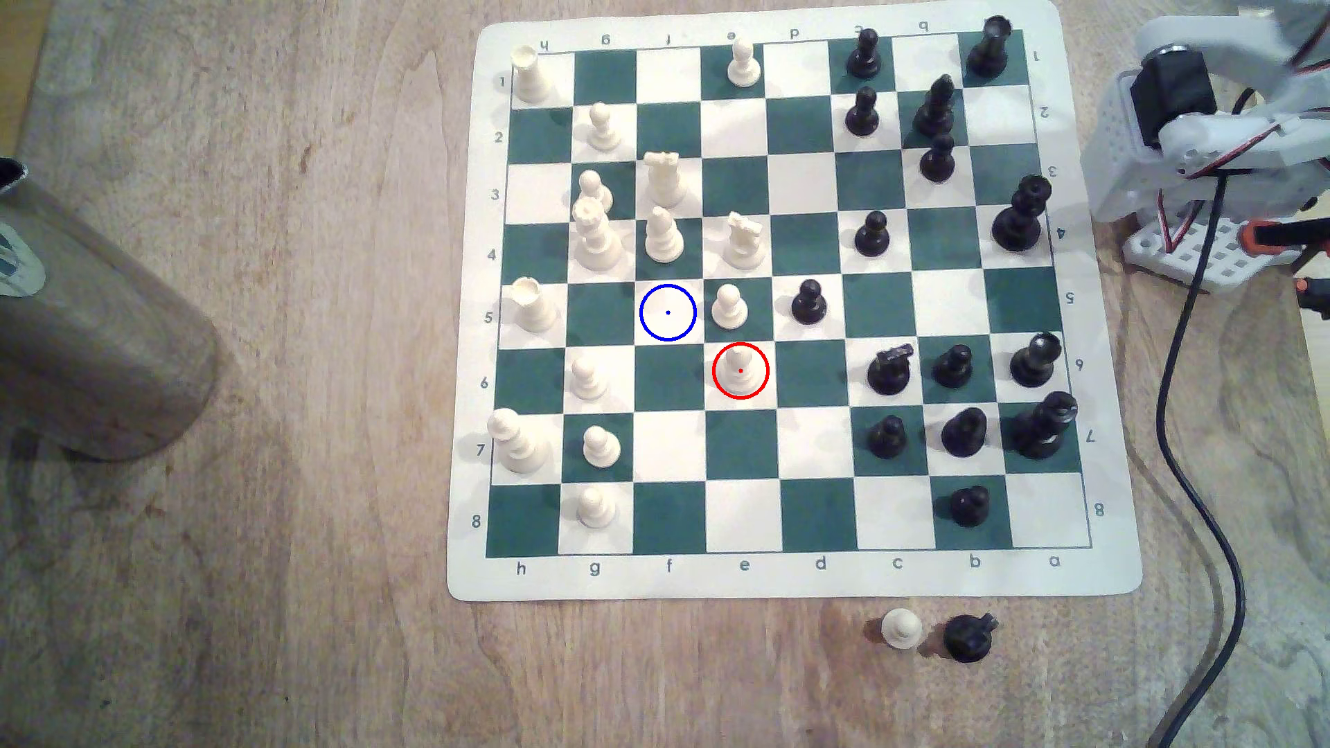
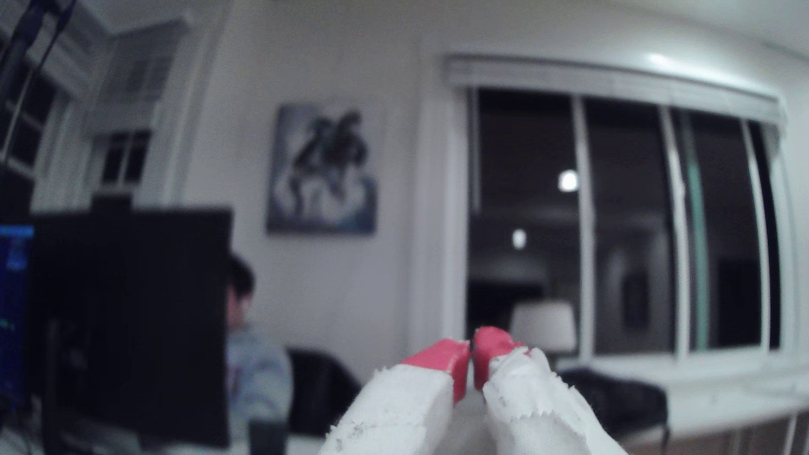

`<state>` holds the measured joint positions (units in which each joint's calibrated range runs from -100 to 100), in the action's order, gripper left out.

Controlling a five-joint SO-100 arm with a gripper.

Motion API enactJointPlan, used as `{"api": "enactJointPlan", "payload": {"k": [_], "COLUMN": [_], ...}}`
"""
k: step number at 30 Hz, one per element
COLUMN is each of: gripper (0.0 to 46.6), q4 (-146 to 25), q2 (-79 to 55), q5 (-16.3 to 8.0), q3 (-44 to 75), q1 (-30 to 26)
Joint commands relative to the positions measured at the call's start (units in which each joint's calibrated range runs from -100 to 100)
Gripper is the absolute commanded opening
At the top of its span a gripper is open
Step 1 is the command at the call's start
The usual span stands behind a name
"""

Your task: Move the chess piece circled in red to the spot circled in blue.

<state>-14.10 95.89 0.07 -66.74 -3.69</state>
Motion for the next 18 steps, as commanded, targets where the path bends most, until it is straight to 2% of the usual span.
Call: {"api": "enactJointPlan", "payload": {"k": [1,3,5,7,12,15,18], "gripper": [0.2,1.1,4.0,0.2,0.2,0.2,2.9], "q4": [-15.1,-19.3,-21.7,-27.2,-33.2,-33.6,-33.2], "q2": [-0.3,-0.2,-0.2,-3.1,-11.6,-16.3,-22.7], "q5": [-0.5,-0.6,-0.9,-1.4,-4.6,-5.5,-5.6], "q3": [8.3,8.7,8.4,9.8,11.2,11.7,11.8], "q1": [0.4,0.8,0.3,-3.0,-8.6,-11.2,-13.3]}}
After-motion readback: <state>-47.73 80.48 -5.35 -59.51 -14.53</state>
